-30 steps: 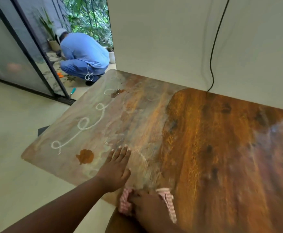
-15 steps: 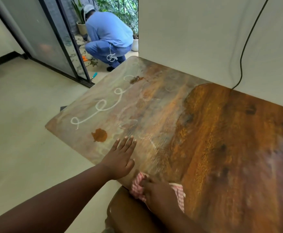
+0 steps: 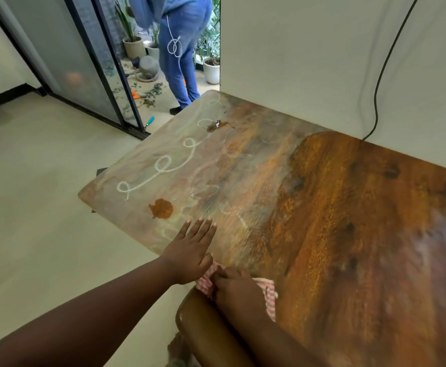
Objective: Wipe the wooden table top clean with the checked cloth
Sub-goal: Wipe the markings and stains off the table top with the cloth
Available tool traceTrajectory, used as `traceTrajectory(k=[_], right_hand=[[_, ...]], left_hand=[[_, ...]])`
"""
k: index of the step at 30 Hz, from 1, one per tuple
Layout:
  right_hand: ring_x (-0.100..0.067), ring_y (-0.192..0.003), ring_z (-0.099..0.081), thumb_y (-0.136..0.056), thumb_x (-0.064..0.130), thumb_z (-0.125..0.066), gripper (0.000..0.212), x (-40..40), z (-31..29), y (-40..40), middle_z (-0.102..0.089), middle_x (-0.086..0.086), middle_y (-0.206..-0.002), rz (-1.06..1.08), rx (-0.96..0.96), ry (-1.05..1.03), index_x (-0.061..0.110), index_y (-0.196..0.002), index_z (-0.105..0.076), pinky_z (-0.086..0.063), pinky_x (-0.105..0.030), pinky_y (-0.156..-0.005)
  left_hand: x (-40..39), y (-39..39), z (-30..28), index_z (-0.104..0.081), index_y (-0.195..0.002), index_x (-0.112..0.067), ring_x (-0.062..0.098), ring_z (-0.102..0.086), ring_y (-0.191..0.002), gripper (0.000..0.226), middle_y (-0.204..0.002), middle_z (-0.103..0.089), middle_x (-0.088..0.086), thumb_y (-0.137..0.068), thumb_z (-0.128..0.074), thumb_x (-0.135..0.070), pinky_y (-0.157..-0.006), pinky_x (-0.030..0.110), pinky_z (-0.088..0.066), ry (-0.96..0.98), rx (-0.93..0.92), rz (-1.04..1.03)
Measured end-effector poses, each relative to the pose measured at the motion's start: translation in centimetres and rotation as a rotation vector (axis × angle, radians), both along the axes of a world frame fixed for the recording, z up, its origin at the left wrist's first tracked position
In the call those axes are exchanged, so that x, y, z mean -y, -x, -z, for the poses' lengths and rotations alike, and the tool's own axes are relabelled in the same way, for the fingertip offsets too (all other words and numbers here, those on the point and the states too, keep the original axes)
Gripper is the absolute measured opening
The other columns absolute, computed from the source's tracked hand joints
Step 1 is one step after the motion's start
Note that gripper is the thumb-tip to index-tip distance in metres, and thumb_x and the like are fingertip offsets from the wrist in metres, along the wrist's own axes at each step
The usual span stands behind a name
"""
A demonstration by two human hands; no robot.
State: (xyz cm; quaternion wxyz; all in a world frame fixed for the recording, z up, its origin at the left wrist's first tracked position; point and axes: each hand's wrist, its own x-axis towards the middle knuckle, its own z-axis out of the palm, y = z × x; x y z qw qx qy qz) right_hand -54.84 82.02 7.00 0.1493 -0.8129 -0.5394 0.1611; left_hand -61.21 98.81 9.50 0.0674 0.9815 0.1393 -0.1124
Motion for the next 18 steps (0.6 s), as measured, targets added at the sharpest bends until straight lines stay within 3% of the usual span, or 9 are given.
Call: traceTrajectory(k=[5, 8, 11, 13, 15, 18], right_hand=[[-0.010, -0.069, -0.062, -0.072, 0.036, -0.048, 0.022, 7.7, 0.6, -3.2, -0.062, 0.017, -0.079, 0.034, 0.073, -0.013, 0.036, -0.082, -0.067, -0.045, -0.017, -0.054], [-0.015, -0.074, -0.062, -0.075, 0.030, -0.049, 0.025, 7.1, -1.4, -4.2, -0.065, 0.011, -0.085, 0.159, 0.044, 0.058, 0.032, -0.089, -0.070, -0.044, -0.023, -0.061], [-0.020, -0.084, -0.062, -0.085, 0.017, -0.053, 0.027, 1.4, -1.9, -4.6, -0.068, 0.001, -0.100, 0.331, 0.126, -0.032, 0.026, -0.103, -0.070, -0.042, -0.028, -0.068], [-0.023, -0.090, -0.061, -0.085, 0.016, -0.054, 0.027, -2.0, -2.0, -3.7, -0.066, -0.001, -0.106, 0.296, 0.111, 0.002, 0.024, -0.107, -0.068, -0.045, -0.031, -0.075], [-0.022, -0.080, -0.064, -0.078, 0.021, -0.061, 0.021, -3.0, -1.6, -1.2, -0.067, 0.000, -0.093, 0.155, 0.084, 0.028, 0.025, -0.097, -0.069, -0.048, -0.031, -0.068], [0.000, -0.068, -0.063, -0.062, 0.039, -0.067, 0.023, -0.5, -1.2, 0.9, -0.065, 0.017, -0.077, 0.107, -0.019, 0.098, 0.038, -0.085, -0.068, -0.045, -0.011, -0.057]], left_hand=[[-1.2, 0.5, -0.2, 0.011, -0.150, -0.017, 0.018, 0.024, -0.141, 0.082, -0.158, 0.015, 0.006, -0.077, 0.005, -0.053, -0.110, 0.034, 0.024, -0.011, 0.011, 0.014], [-2.1, 0.7, -0.5, 0.011, -0.150, -0.018, 0.018, 0.023, -0.141, 0.082, -0.157, 0.016, 0.004, -0.077, 0.005, -0.054, -0.110, 0.033, 0.024, -0.007, 0.007, 0.020], [-2.9, 0.8, -1.3, 0.011, -0.151, -0.018, 0.015, 0.027, -0.137, 0.084, -0.152, 0.022, 0.001, -0.075, 0.007, -0.054, -0.108, 0.034, 0.025, -0.024, 0.007, 0.060], [-3.5, 1.0, -1.8, 0.011, -0.151, -0.017, 0.015, 0.028, -0.136, 0.085, -0.151, 0.022, 0.001, -0.075, 0.007, -0.055, -0.107, 0.034, 0.025, -0.027, 0.006, 0.079], [-4.1, 1.0, -2.2, 0.011, -0.151, -0.016, 0.018, 0.024, -0.140, 0.085, -0.155, 0.019, 0.005, -0.075, 0.006, -0.054, -0.109, 0.034, 0.024, -0.033, 0.000, 0.114], [-5.8, 0.3, -2.3, 0.010, -0.150, -0.015, 0.018, 0.020, -0.142, 0.084, -0.158, 0.013, 0.009, -0.076, 0.004, -0.053, -0.110, 0.034, 0.024, -0.023, 0.025, 0.136]])
